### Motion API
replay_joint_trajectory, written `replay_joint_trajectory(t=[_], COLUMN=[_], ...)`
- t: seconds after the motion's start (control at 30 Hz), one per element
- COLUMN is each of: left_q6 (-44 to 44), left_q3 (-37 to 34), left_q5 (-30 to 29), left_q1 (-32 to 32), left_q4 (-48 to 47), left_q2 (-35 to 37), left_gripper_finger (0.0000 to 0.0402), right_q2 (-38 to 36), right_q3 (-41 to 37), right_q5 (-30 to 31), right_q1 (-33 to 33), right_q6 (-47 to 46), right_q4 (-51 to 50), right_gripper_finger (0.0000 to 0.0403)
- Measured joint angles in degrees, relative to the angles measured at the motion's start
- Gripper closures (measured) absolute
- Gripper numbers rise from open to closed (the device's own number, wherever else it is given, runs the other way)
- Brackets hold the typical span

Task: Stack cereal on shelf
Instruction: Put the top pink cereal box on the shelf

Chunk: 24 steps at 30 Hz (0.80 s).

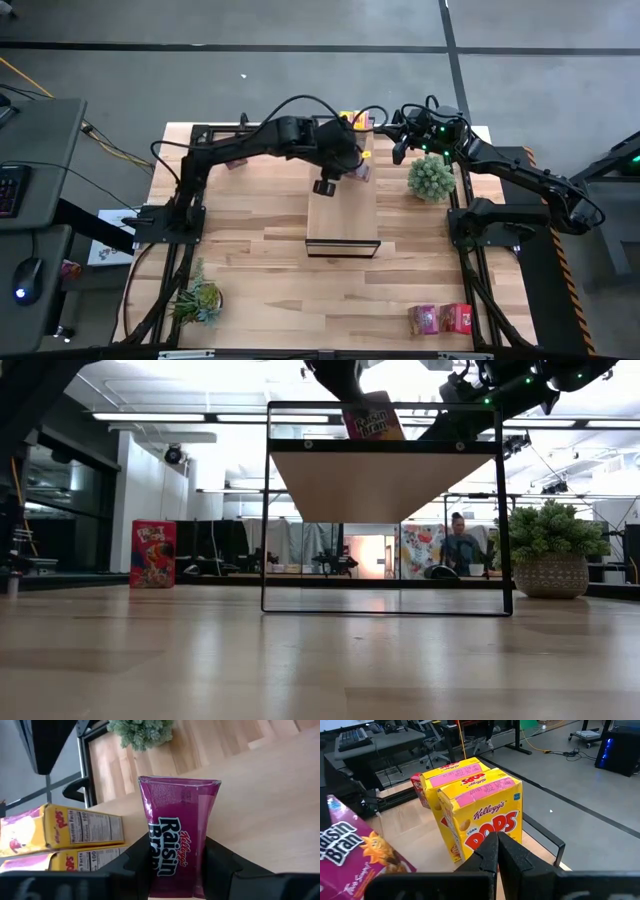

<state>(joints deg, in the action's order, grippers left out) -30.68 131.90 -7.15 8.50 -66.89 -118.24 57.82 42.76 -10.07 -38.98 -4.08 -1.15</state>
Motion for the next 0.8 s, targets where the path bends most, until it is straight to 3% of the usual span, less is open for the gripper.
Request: replay_joint_trajectory(t=[0.2, 0.6, 0.8], left_q6=[0.0, 0.0, -1.4], left_q3=[0.0, 0.0, 0.0], left_q5=[-0.1, -0.8, -2.2], left_q1=[0.2, 1.1, 2.0], left_q4=[0.7, 3.2, 4.2], left_q2=[-0.1, -0.1, 0.0], left_gripper_finger=[0.0258, 0.0171, 0.0154], right_q2=[0.0, 0.0, 0.0], right_q3=[0.0, 0.0, 0.0], right_q5=[0.0, 0.0, 0.0], right_q1=[0.0, 0.0, 0.0], right_q6=[0.0, 0.0, 0.1], right_q4=[-0.4, -0.8, -1.3], right_gripper_finger=[0.0402, 0.0402, 0.0402])
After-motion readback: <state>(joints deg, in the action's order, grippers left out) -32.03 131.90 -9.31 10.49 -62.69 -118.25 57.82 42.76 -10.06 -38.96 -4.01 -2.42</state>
